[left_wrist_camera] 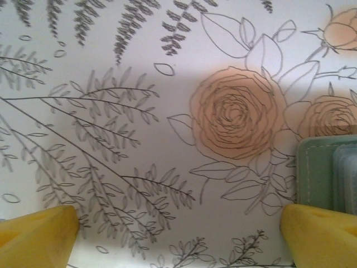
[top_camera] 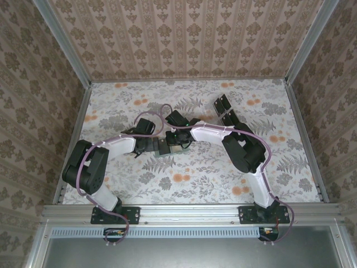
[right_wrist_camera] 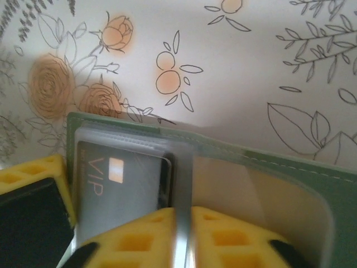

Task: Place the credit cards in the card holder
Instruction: Insert the credit card into the card slot, then close the card holder at the center of the table.

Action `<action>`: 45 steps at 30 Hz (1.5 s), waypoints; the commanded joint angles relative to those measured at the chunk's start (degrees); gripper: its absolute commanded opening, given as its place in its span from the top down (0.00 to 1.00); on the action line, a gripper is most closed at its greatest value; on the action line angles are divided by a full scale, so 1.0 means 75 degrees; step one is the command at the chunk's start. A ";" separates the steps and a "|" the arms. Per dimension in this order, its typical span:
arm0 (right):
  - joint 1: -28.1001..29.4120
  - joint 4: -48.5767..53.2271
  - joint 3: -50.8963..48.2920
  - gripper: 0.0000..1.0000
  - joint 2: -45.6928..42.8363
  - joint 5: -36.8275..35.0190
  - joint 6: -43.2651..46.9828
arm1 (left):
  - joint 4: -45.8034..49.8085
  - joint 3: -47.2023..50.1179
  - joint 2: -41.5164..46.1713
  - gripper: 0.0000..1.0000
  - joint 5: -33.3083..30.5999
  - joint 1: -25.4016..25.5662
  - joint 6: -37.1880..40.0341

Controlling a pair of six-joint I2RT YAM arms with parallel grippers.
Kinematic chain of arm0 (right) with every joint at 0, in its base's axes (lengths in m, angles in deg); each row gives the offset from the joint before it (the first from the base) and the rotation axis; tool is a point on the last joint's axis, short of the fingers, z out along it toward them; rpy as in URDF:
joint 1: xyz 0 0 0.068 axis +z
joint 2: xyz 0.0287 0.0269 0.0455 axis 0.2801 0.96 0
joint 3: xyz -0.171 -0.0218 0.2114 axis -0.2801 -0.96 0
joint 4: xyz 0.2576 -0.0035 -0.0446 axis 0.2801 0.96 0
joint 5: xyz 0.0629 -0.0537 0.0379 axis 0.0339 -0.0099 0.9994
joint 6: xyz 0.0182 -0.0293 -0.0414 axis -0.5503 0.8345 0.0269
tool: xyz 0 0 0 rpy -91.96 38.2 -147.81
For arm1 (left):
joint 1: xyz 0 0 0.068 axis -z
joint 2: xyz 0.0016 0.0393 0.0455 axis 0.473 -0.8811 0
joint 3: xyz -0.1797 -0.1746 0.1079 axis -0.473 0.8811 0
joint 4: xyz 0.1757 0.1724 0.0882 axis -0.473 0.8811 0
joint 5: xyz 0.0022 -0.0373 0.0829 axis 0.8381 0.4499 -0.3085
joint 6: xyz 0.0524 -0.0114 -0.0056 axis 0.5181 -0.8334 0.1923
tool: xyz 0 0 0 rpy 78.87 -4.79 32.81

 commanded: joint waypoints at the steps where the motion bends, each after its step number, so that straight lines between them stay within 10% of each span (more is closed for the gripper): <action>1: 0.0188 -0.0147 -0.0192 0.63 -0.1147 0.0414 -0.0041 | 0.0095 0.0035 0.0454 0.00 0.0122 -0.0051 0.0127; 7: 0.0116 0.0143 -0.1214 0.43 -0.2284 -0.0731 0.0101 | 0.0195 0.0195 0.1234 0.00 0.0450 -0.0050 0.0143; 17: -0.0242 0.0479 -0.2270 0.38 -0.2463 -0.2026 0.0061 | -0.0343 0.0805 0.1849 0.00 0.1243 -0.0051 0.0150; 26: -0.0565 0.0023 -0.2551 0.53 -0.2148 -0.1882 -0.0036 | -0.0838 0.0991 0.1819 0.00 0.1621 -0.0050 0.0150; 35: -0.0718 -0.0409 -0.2833 0.98 -0.1929 -0.1336 -0.0185 | -0.1444 0.0995 0.1534 0.00 0.2128 -0.0260 0.0173; 45: -0.0742 -0.0715 -0.3158 1.00 -0.1839 -0.1242 -0.0391 | -0.2685 0.1114 0.0959 0.00 0.3013 -0.0280 -0.0082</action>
